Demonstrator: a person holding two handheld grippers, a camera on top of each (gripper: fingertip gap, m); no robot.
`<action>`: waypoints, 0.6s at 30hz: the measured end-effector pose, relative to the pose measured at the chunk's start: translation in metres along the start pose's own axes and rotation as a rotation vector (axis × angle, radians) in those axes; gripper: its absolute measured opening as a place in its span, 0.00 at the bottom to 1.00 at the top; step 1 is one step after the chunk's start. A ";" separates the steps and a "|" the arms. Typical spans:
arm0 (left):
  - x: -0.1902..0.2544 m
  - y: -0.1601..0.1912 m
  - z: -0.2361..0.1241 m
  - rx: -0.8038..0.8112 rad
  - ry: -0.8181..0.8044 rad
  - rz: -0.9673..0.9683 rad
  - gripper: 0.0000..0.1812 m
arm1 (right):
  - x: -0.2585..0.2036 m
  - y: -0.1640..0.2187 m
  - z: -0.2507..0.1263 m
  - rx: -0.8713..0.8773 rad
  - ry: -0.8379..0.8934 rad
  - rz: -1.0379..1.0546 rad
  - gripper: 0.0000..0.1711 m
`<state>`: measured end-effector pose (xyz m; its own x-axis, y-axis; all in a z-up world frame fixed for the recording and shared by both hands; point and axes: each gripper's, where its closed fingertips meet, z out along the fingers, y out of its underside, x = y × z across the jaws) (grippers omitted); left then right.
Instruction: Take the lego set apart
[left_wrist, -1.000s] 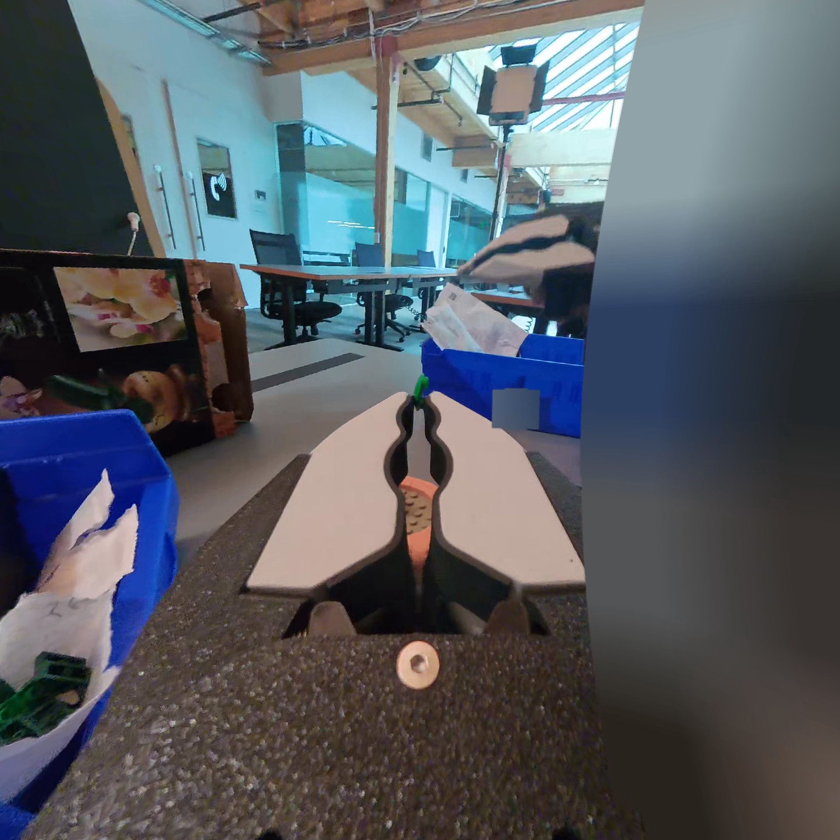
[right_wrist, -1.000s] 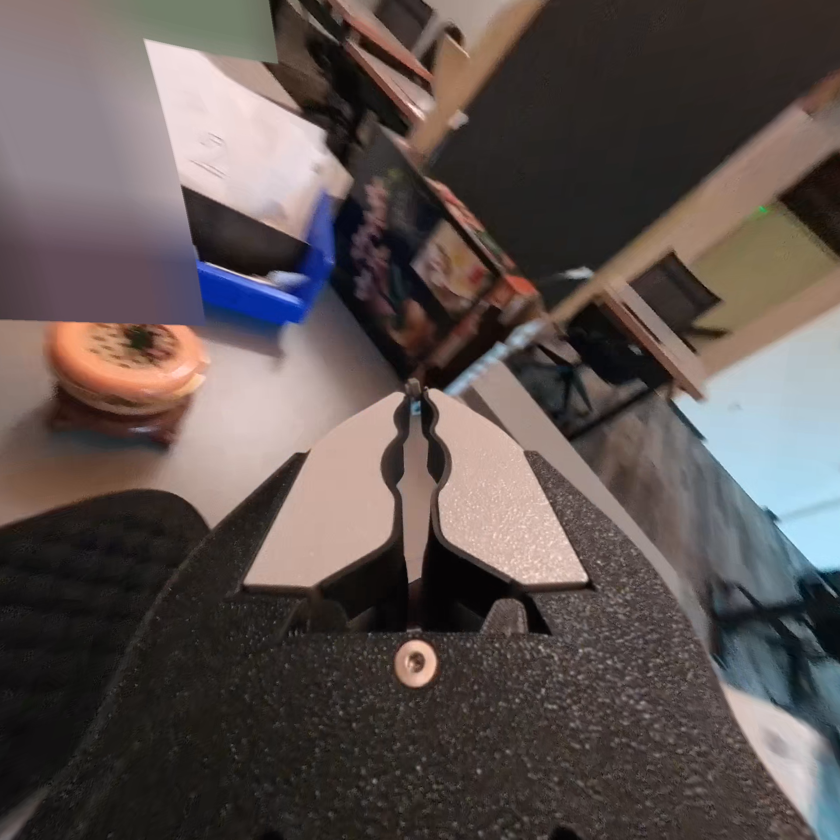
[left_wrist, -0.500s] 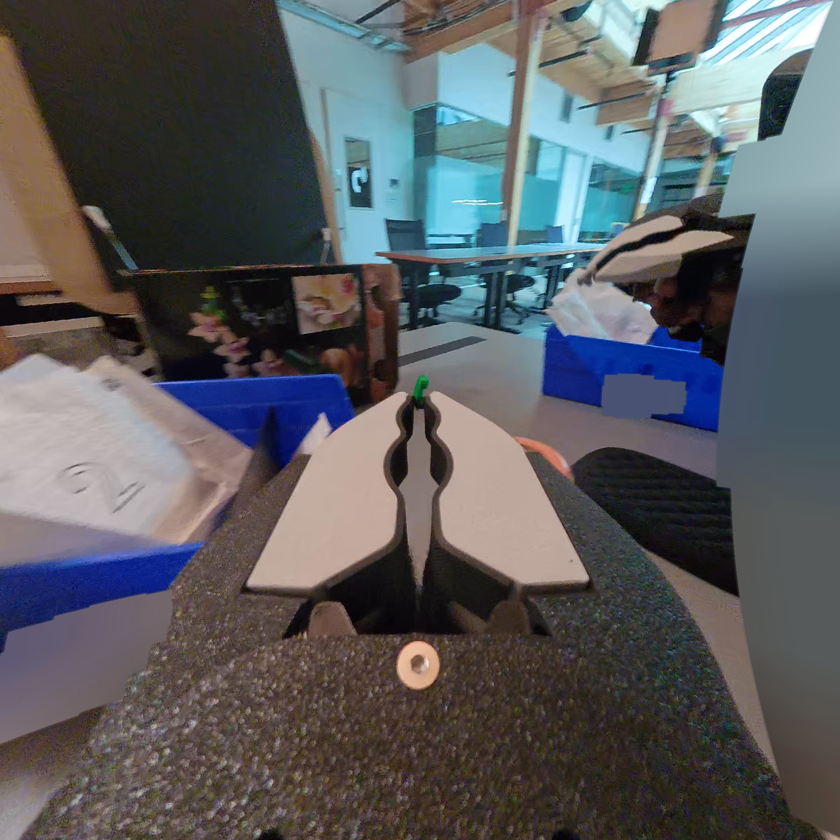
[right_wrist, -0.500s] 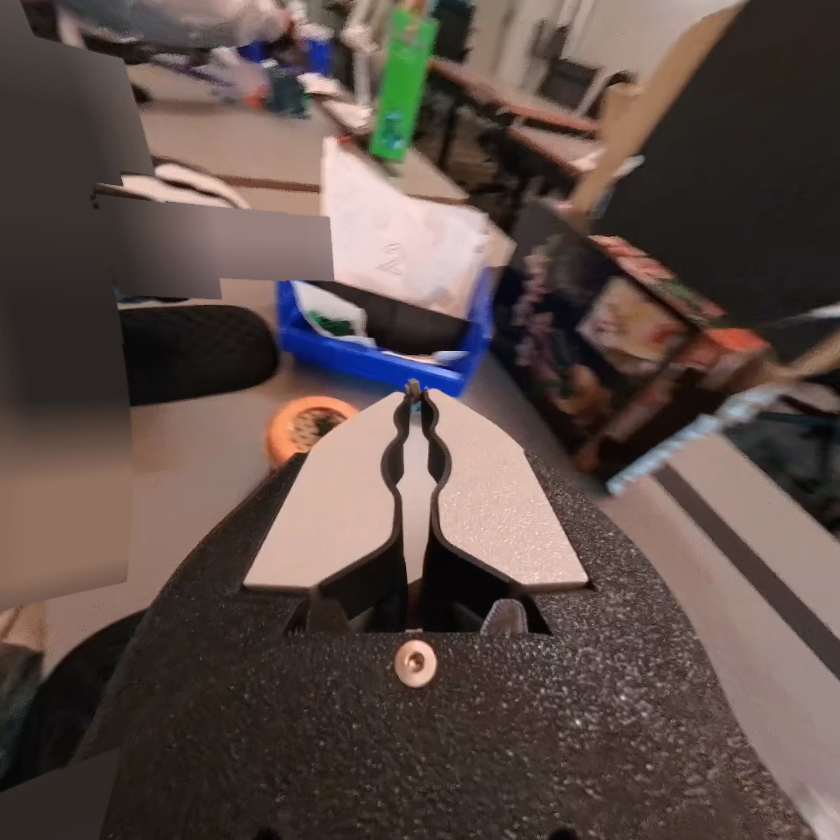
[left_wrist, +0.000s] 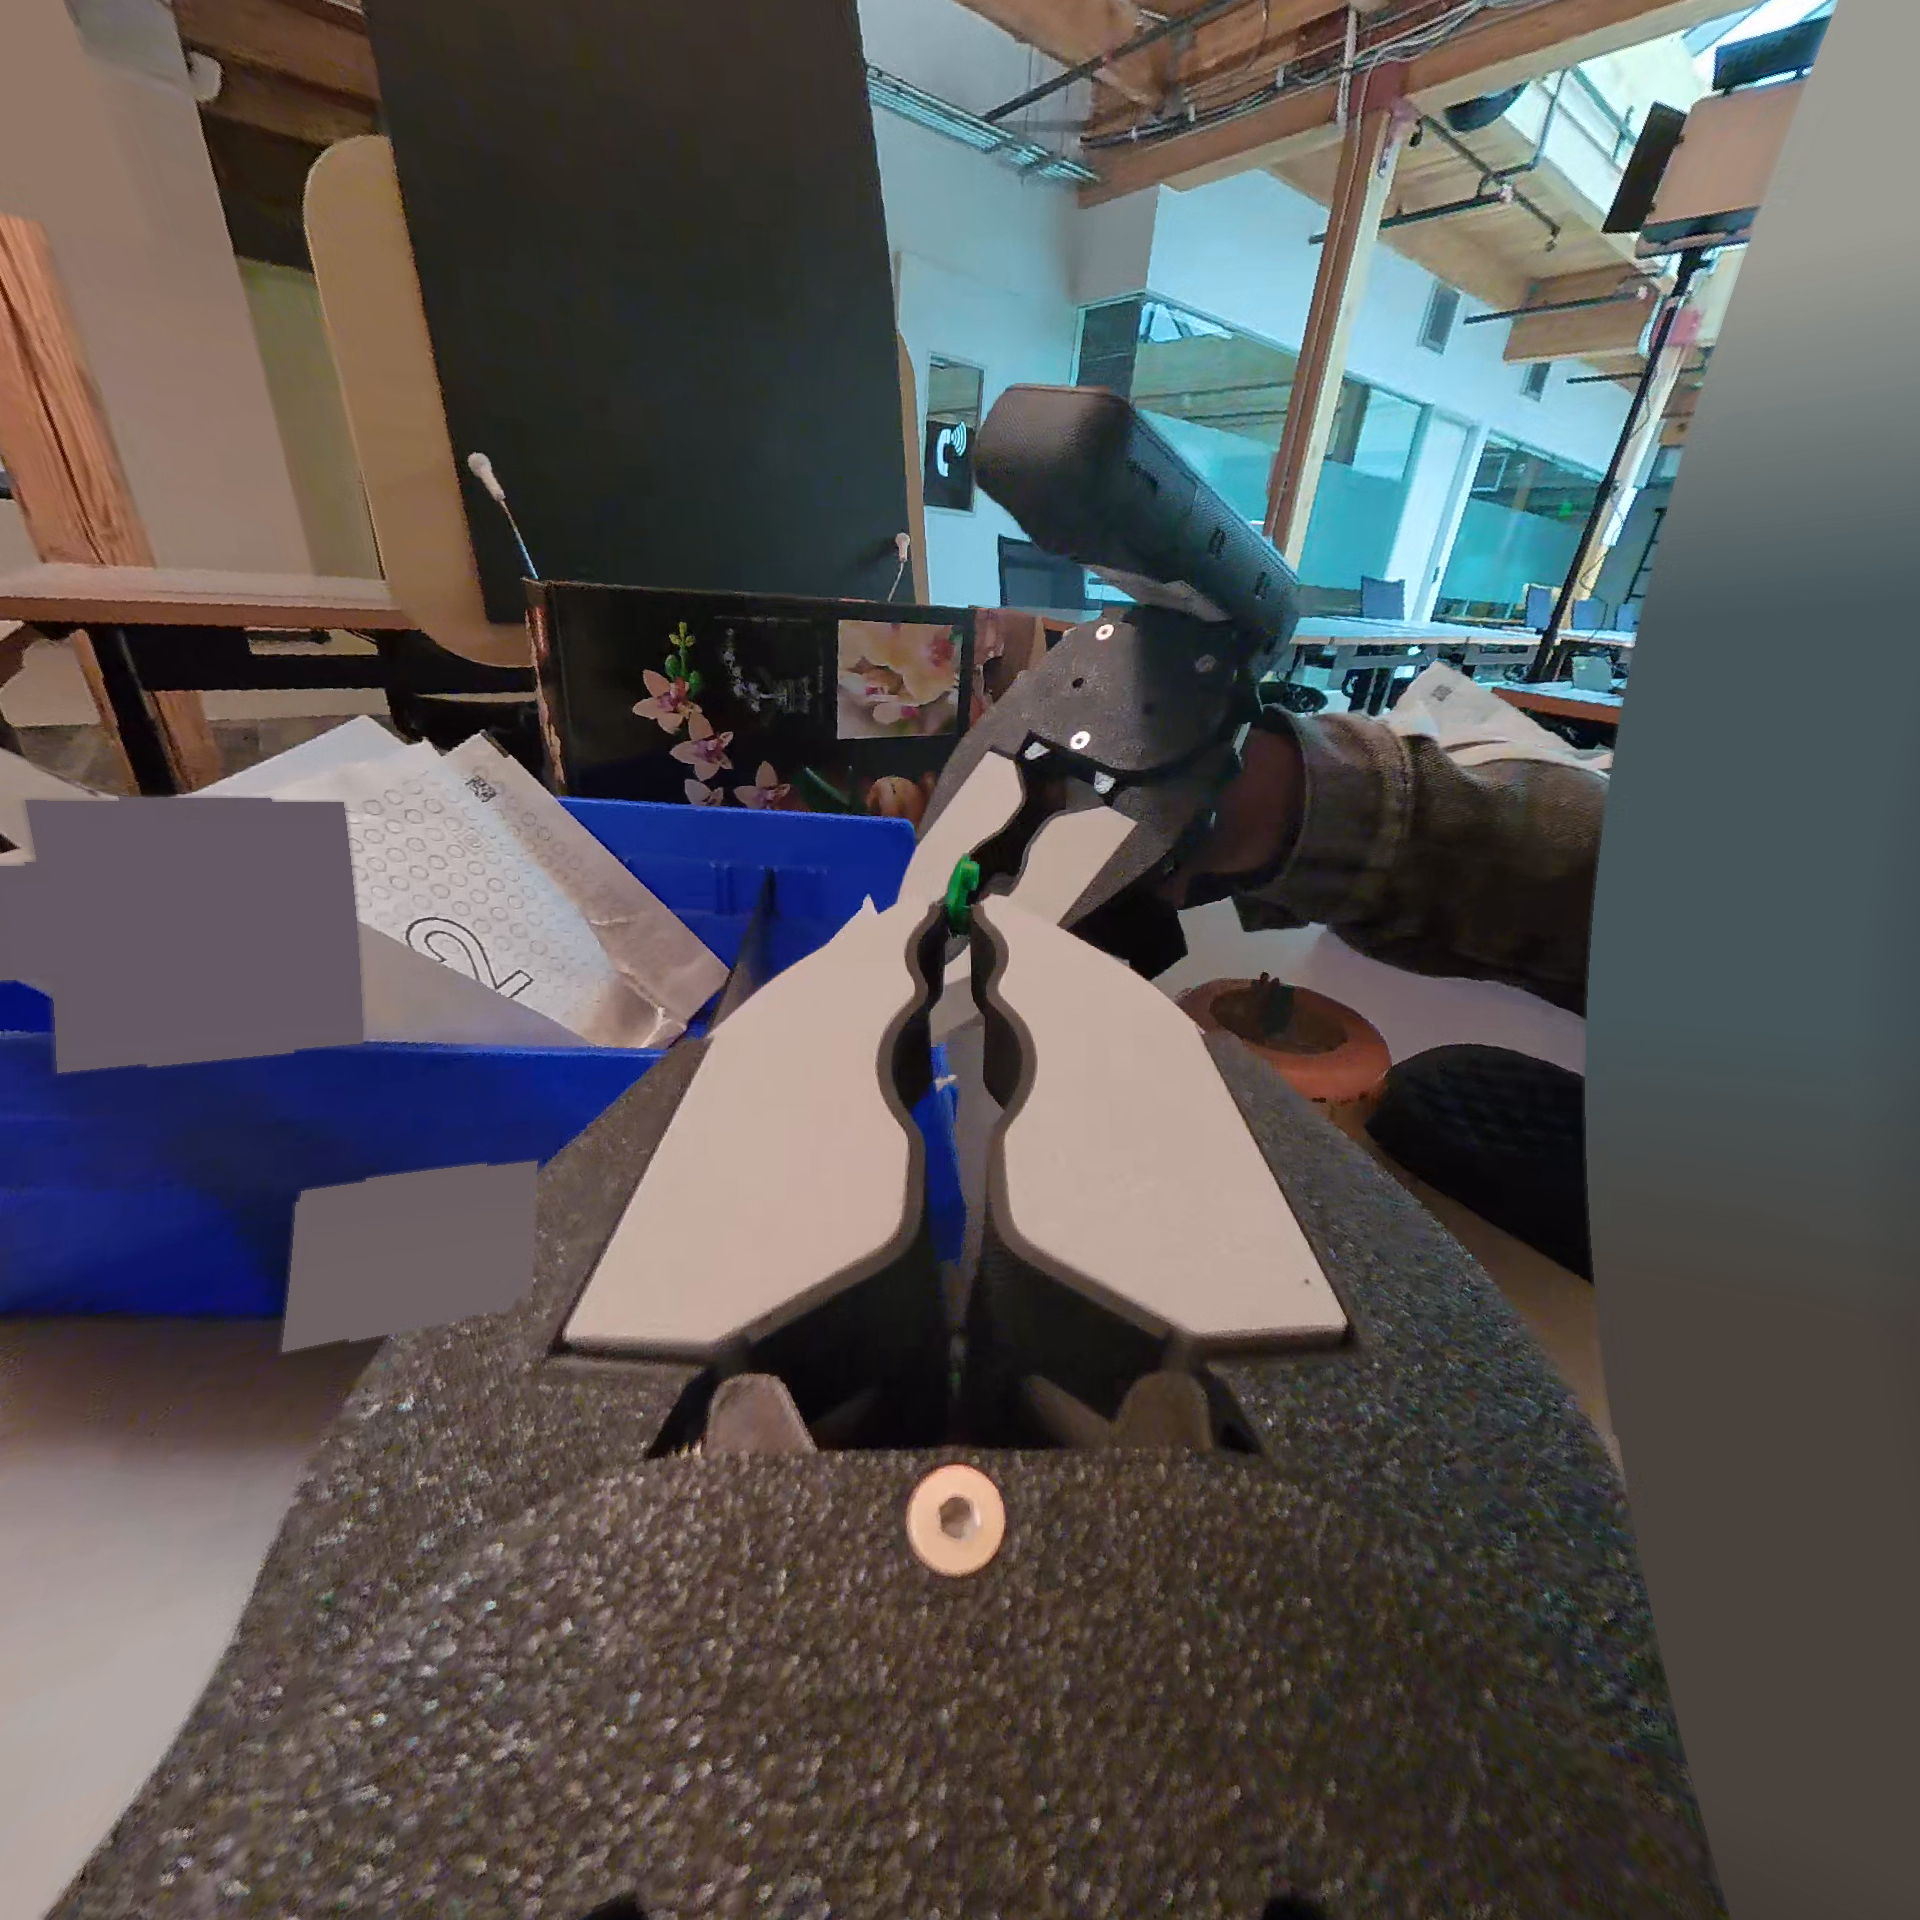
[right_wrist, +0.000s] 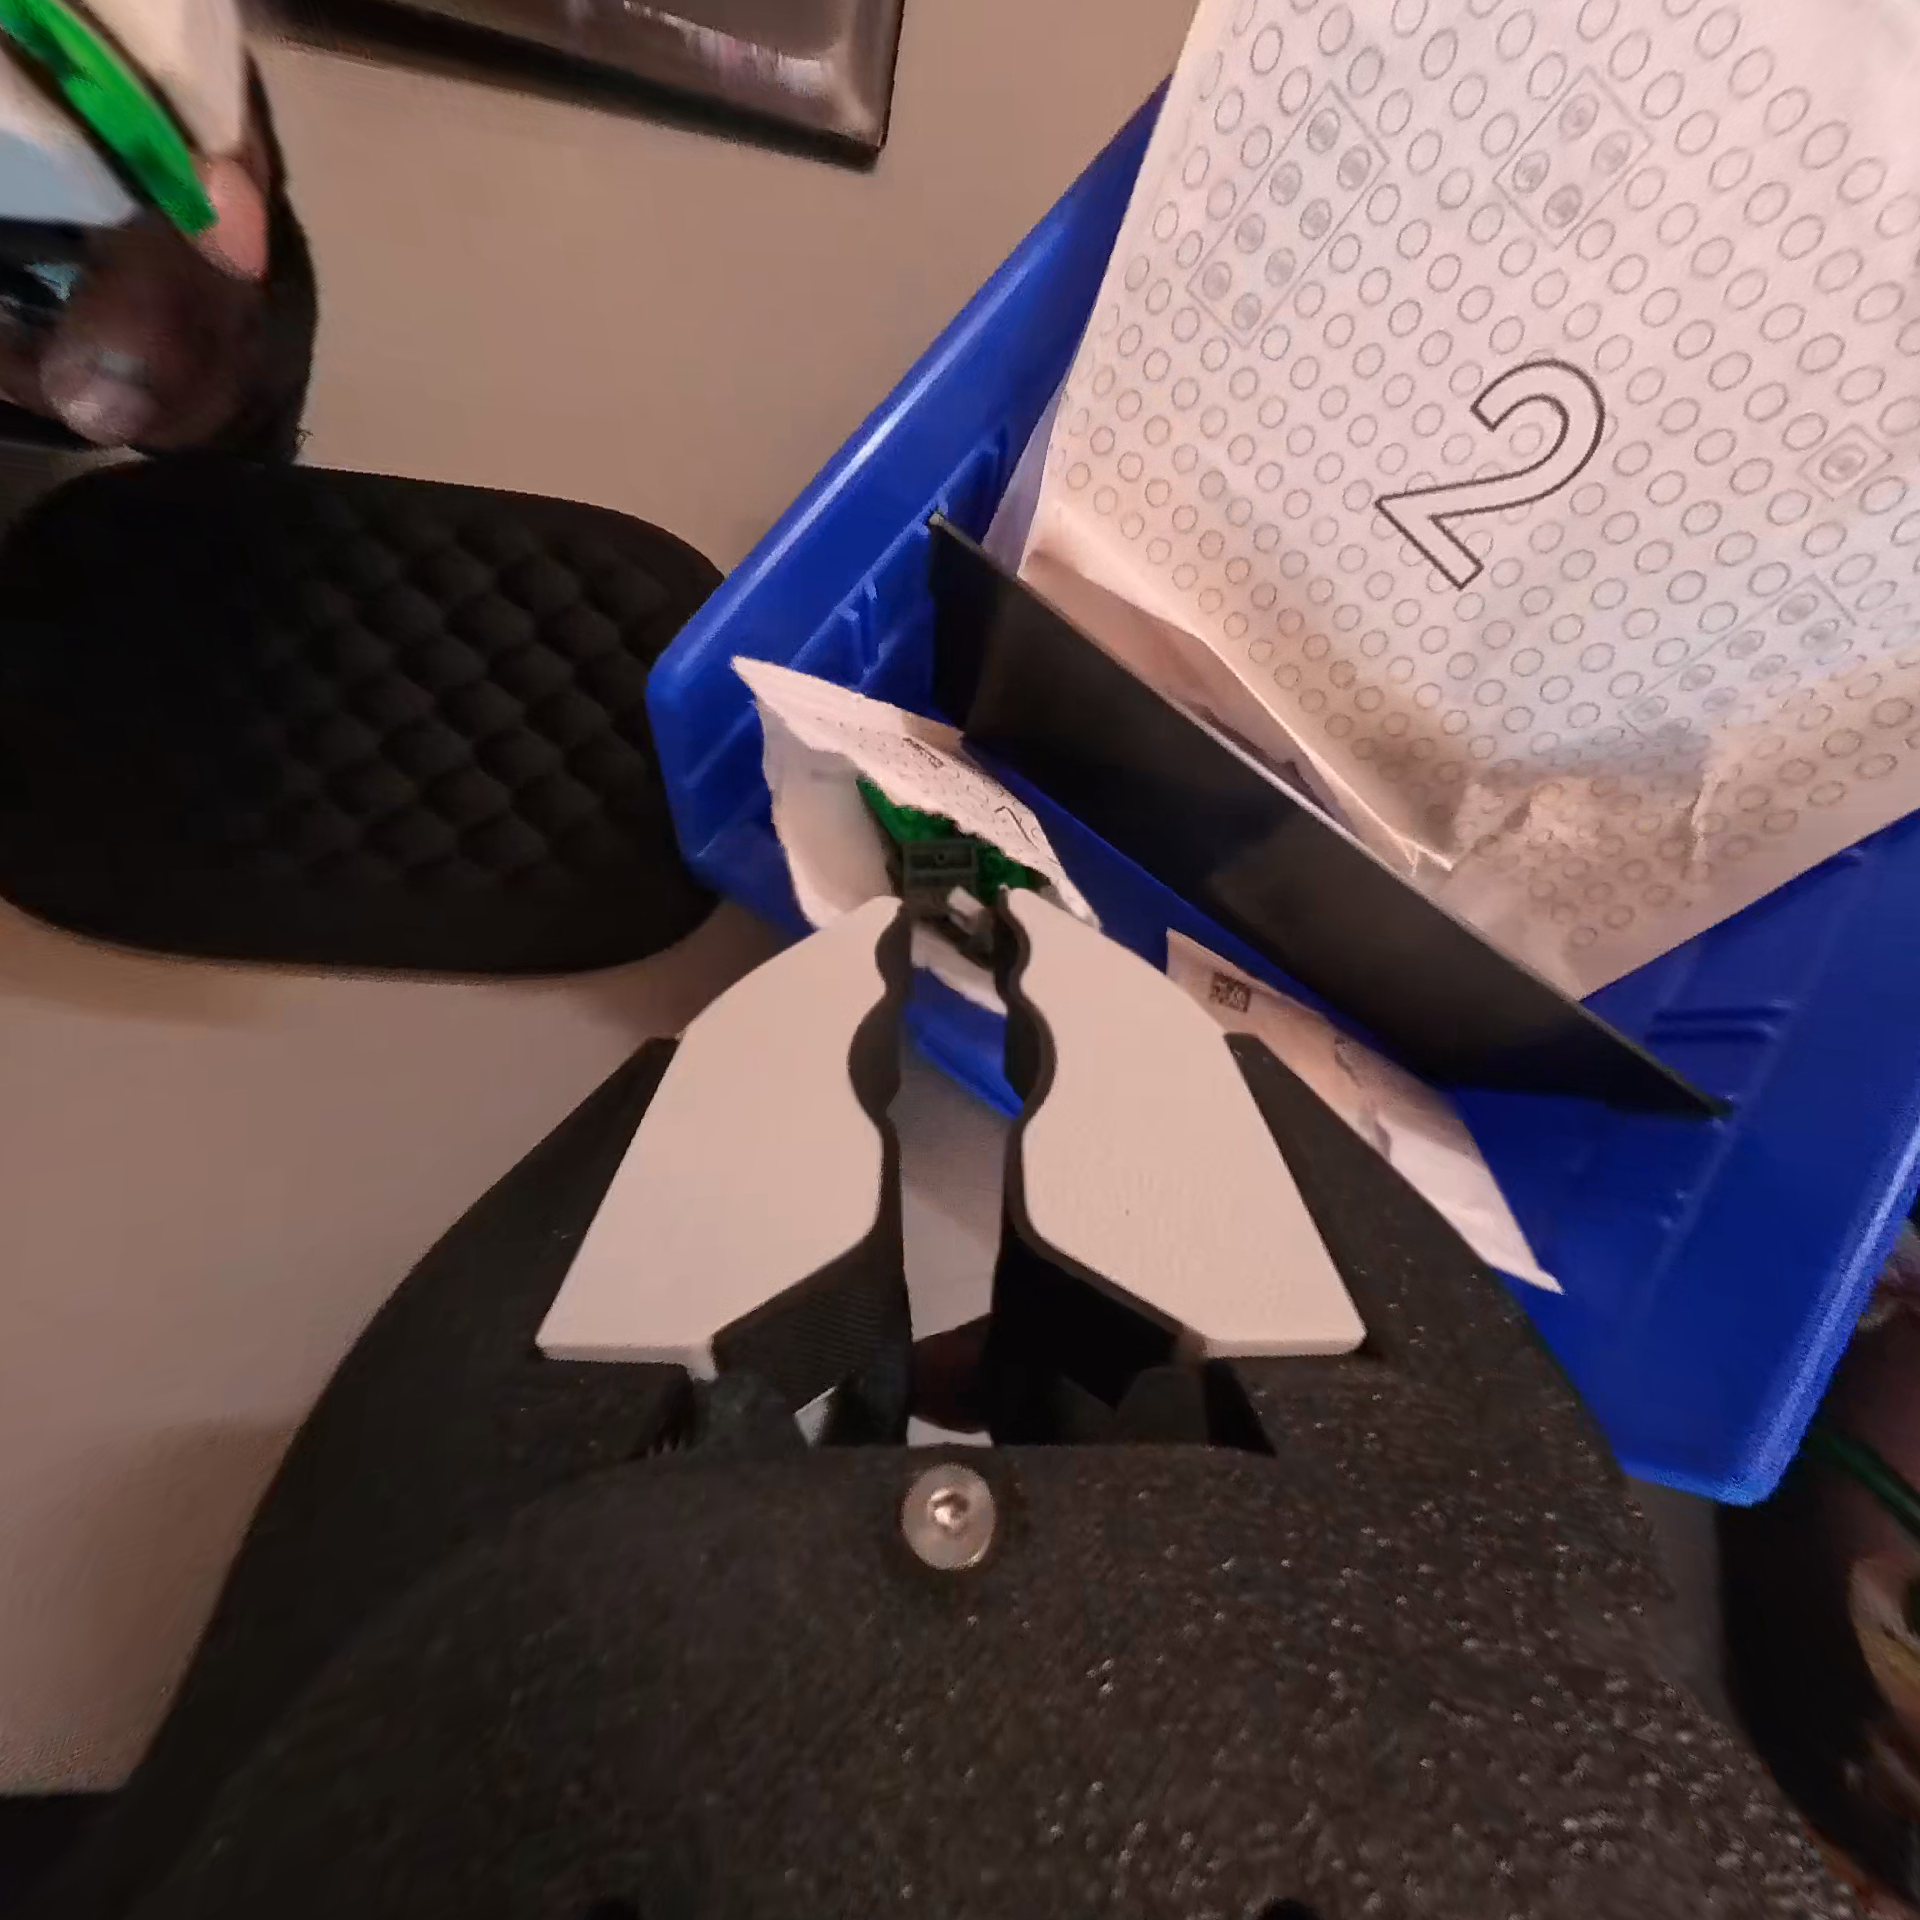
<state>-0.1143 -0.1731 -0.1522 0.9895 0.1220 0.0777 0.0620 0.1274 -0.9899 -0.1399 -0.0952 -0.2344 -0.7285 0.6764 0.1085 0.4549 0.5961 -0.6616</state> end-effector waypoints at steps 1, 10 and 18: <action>-0.001 0.002 0.001 -0.005 -0.003 0.005 0.02 | -0.001 -0.002 0.000 0.010 -0.004 -0.013 0.10; 0.004 0.016 0.013 -0.052 0.031 0.016 0.02 | -0.043 -0.051 -0.041 0.341 -0.164 -0.114 0.14; 0.033 0.014 0.021 -0.036 0.175 -0.034 0.02 | -0.069 -0.062 -0.060 0.438 -0.194 -0.231 0.06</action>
<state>-0.0837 -0.1462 -0.1610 0.9942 -0.0554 0.0920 0.0969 0.0926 -0.9910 -0.0870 -0.1532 -0.1559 -0.8848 0.4313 0.1763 0.0448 0.4554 -0.8891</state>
